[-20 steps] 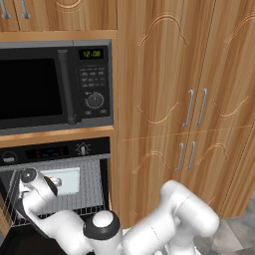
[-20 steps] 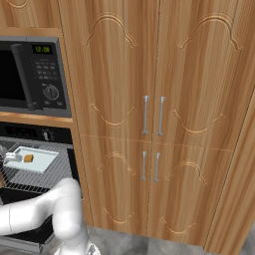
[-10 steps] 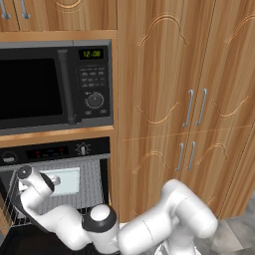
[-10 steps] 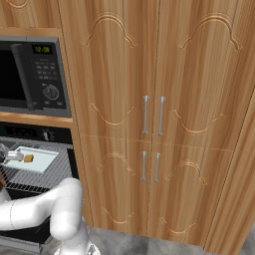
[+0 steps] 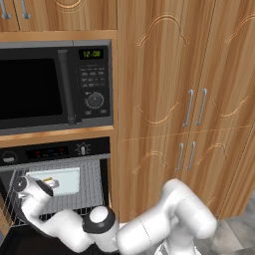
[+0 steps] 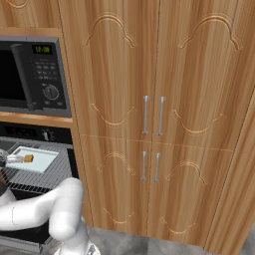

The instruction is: Take the baked cake out of the oven and place it on the plate for cooling. Then close the oven door.

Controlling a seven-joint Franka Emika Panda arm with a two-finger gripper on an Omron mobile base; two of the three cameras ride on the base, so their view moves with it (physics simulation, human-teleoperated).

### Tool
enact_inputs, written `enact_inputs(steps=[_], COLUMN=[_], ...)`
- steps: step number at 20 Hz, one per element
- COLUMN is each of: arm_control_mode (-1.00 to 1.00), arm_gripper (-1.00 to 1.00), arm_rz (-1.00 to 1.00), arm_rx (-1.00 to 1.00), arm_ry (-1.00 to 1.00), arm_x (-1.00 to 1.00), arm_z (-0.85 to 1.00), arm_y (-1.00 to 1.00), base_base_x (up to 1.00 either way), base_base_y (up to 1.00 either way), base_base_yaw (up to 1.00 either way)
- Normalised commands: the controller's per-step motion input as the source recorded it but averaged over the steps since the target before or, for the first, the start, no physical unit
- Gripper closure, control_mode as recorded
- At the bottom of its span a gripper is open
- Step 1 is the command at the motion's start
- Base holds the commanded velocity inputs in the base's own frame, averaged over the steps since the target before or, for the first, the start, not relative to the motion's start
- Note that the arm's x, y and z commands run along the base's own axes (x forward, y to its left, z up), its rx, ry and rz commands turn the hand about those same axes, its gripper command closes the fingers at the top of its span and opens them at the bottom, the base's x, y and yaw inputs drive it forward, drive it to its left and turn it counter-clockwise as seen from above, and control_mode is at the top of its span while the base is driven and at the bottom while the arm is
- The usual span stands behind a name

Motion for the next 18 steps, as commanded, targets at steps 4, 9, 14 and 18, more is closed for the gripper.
enact_inputs(steps=[4,9,14,18], arm_control_mode=[-1.00,-1.00,-1.00,-1.00], arm_gripper=[-1.00,-1.00,-1.00,-1.00], arm_rz=[0.00,0.00,0.00,0.00], arm_rx=[0.00,0.00,0.00,0.00], arm_ry=[0.00,-0.03,-0.03,-0.10], arm_x=[0.30,0.28,0.20,0.01], arm_z=[-0.22,-0.26,-0.16,-0.30], arm_y=[-0.10,-0.09,-0.03,0.01], base_base_x=[0.00,0.00,0.00,0.00], base_base_y=[0.00,0.00,0.00,0.00], base_base_yaw=[0.00,0.00,0.00,0.00])
